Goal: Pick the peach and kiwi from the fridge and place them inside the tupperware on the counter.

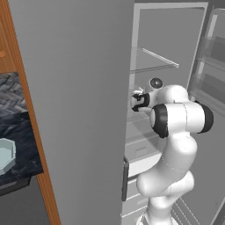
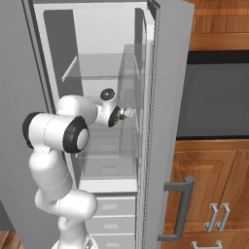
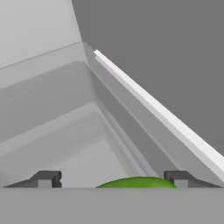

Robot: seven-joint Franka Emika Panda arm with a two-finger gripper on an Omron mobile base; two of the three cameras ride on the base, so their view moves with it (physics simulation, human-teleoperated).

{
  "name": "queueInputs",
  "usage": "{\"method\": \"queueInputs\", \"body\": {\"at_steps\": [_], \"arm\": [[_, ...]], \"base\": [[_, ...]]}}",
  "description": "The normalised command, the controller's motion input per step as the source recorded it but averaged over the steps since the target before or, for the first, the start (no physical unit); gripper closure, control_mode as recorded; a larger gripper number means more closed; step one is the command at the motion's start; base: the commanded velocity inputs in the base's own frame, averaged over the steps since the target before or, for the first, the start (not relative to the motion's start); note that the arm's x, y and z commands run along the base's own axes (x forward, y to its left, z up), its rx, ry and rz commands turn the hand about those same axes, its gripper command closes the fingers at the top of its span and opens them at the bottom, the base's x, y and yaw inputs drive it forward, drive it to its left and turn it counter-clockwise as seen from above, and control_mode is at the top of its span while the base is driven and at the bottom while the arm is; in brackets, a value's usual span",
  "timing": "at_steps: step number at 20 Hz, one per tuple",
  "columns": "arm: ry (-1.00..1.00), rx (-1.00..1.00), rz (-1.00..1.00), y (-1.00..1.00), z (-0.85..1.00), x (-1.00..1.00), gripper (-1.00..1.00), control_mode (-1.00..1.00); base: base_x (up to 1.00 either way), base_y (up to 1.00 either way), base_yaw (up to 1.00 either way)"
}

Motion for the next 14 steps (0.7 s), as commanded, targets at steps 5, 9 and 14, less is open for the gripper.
{"method": "queueInputs", "body": {"at_steps": [5,9,14], "arm": [[0.03,-0.02,-0.04,0.15,-0.77,0.0,1.0,-1.0],[0.0,-0.02,-0.03,0.19,-0.72,-0.33,1.0,-1.0],[-0.15,0.0,0.0,0.28,-0.57,-1.0,1.0,-1.0]], "base": [[0.0,0.0,0.0],[0.0,0.0,0.0],[0.0,0.0,0.0]]}}
